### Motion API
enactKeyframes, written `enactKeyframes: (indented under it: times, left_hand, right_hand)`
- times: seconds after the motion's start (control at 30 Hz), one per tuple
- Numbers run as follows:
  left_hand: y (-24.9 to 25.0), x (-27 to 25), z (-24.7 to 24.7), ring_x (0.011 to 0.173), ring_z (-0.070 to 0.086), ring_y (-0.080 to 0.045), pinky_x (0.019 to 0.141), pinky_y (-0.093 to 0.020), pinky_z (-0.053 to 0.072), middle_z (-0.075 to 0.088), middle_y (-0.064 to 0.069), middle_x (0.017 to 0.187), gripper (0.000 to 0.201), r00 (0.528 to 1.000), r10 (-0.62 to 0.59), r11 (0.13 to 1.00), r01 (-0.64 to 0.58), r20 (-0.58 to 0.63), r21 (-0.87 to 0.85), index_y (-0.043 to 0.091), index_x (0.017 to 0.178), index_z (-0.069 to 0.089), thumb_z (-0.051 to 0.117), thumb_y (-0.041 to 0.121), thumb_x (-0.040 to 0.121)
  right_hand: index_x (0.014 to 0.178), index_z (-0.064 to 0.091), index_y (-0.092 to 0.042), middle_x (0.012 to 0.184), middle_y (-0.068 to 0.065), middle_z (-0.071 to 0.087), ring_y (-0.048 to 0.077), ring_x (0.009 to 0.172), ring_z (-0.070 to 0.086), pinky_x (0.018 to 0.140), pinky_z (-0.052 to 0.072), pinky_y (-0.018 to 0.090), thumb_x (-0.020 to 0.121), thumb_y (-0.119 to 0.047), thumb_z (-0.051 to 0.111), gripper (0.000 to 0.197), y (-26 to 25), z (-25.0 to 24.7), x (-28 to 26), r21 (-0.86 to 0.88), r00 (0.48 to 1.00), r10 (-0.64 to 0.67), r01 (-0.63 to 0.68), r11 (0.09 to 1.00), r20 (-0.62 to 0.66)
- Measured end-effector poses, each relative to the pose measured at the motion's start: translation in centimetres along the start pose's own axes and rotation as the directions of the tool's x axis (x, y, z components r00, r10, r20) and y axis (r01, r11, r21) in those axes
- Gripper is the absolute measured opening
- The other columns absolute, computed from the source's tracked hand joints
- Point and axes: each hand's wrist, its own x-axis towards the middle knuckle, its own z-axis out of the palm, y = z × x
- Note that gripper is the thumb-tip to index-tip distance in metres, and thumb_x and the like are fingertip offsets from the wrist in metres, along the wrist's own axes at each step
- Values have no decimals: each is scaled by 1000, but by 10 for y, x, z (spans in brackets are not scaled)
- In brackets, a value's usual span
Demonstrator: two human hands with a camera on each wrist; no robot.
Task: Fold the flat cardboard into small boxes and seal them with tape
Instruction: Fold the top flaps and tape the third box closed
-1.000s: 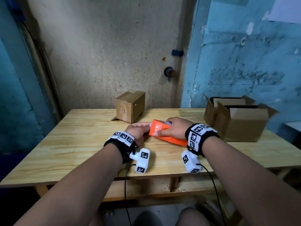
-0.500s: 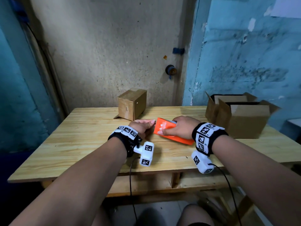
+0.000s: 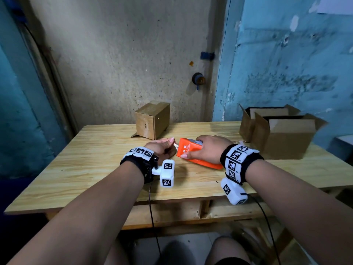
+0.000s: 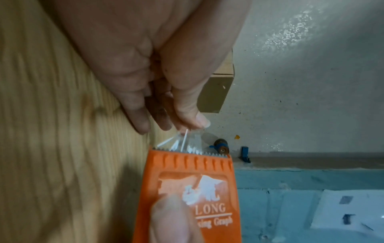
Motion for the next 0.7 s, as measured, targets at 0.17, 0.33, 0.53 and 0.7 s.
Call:
enactKeyframes:
  times: [0.17, 0.33, 0.53, 0.7]
  left_hand:
    - [3, -9, 5, 101, 66, -36, 76, -43, 63, 68, -23, 96, 17, 999, -15, 991, 20, 40, -136, -2, 102, 65, 70, 8, 90]
    - [3, -4, -1, 92, 65, -19, 85, -38, 58, 65, -9, 87, 11, 997, -29, 989, 39, 77, -144, 5, 88, 62, 63, 12, 97]
    - [0, -2, -4, 91, 67, -19, 81, -32, 60, 70, -13, 87, 23, 994, -34, 990, 48, 105, -134, 2, 86, 69, 59, 17, 100]
    - [-2, -9, -14, 91, 66, -22, 92, -32, 53, 74, -12, 91, 25, 990, 22, 999, -26, 141, 30, 3, 98, 71, 69, 27, 92]
  right_hand:
    - [154, 43, -23, 149, 4, 58, 28, 131, 58, 103, 49, 41, 62, -101, 56, 121, -2, -1, -5, -18, 1000, -7, 7, 1000, -4]
    - [157, 39, -21, 148, 6, 59, 29, 129, 59, 101, 51, 42, 63, -103, 52, 125, 1, -1, -9, -86, 999, -34, 36, 996, 21]
    - [118, 61, -27, 111, -2, 71, 21, 95, 64, 87, 53, 37, 63, -104, 46, 95, 4, 1, -8, -60, 998, -54, 57, 997, 43]
    - [117, 64, -32, 105, -6, 70, 18, 93, 65, 88, 54, 36, 64, -104, 46, 92, 12, -1, -9, -18, 994, -91, 93, 996, 64]
